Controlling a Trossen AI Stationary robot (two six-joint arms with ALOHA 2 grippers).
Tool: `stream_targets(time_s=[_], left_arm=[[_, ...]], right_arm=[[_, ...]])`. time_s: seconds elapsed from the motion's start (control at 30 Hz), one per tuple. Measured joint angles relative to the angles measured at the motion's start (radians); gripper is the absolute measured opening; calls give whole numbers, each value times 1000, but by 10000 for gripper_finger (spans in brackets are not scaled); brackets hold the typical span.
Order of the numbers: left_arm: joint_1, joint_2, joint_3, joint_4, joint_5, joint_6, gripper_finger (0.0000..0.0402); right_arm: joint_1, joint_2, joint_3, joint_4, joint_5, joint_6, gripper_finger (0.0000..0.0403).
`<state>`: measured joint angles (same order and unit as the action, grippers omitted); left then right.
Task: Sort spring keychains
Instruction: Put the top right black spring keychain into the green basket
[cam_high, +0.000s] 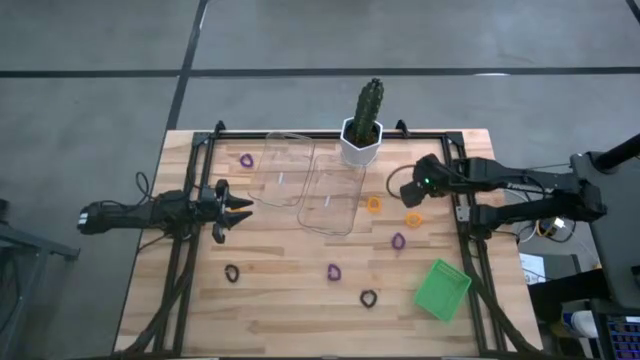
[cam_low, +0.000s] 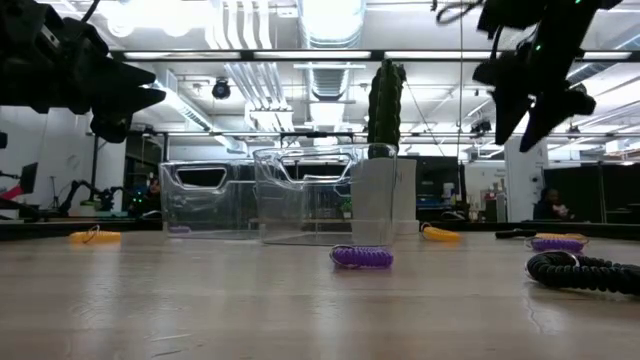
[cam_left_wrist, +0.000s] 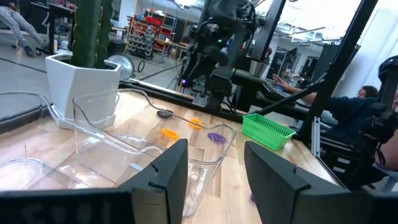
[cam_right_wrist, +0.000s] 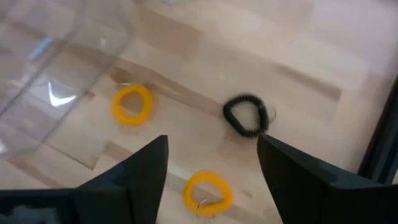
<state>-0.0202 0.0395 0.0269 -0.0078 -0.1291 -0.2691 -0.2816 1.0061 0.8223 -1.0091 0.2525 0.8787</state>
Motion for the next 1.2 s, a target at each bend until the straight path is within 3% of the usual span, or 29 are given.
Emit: stream_targets(time_s=[0.23,0.9,1.2], left_arm=[[0,0,0,0,0,0,151],[0,0,0,0,0,-4,151],[0,0,0,0,1,-113,151]], right_arm=[[-122,135,-2,-5,-27,50,273],[-141,449,18,25,-71,9,270],[-216,498,11,31,-71,53,274]])
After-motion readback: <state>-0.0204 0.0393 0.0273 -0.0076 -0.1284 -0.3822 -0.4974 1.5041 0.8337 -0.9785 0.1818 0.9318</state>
